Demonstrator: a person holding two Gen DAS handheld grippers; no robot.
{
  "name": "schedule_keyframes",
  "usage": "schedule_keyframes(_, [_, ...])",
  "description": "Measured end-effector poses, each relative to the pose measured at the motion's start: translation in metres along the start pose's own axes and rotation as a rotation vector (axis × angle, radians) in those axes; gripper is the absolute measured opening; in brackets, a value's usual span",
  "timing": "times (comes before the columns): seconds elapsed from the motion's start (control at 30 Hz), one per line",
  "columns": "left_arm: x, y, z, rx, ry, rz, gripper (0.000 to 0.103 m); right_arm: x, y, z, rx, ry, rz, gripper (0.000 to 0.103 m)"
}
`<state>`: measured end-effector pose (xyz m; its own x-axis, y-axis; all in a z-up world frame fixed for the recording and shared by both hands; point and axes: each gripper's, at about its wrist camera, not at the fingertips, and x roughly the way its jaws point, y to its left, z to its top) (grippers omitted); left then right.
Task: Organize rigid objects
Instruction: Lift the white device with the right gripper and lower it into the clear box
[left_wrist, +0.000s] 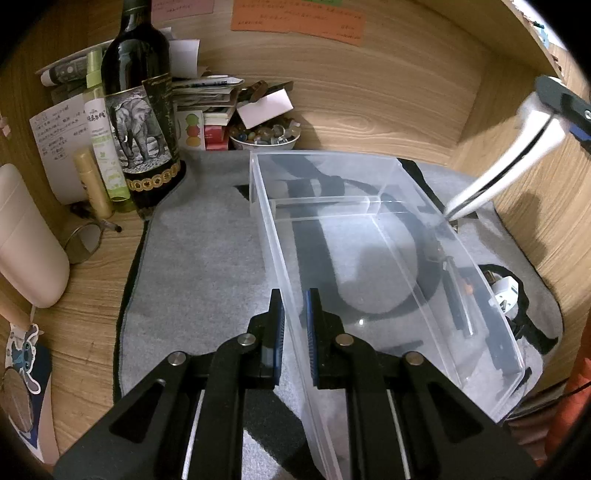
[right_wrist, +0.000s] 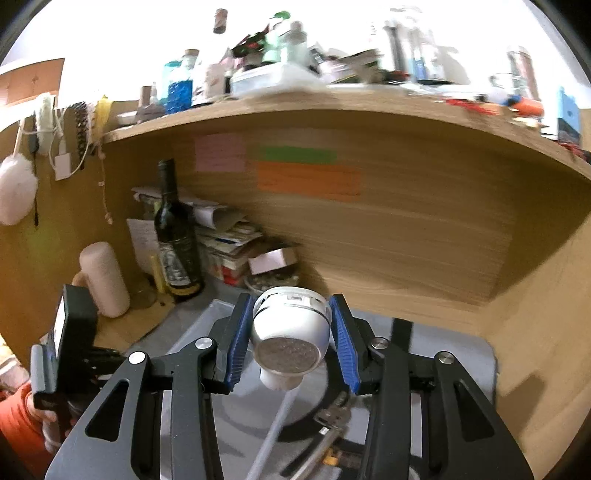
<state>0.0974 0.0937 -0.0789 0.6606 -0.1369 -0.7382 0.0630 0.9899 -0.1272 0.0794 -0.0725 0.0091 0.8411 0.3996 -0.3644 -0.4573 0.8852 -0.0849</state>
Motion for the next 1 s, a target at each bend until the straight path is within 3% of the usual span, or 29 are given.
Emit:
schedule_keyframes(0.27, [0.0, 0.0, 0.0, -0.001, 0.0, -0.004, 0.011, 0.046, 0.028, -0.026, -0.019, 0.136, 0.074, 0.039])
schedule_keyframes(0.63, [0.0, -0.002, 0.0, 0.008, -0.001, -0.004, 0.011, 0.064, 0.048, -0.071, -0.077, 0.286, 0.107, 0.039])
schedule_keyframes(1.0, [0.001, -0.002, 0.0, 0.01, 0.003, -0.009, 0.011, 0.086, 0.047, -0.086, -0.085, 0.408, 0.14, 0.039])
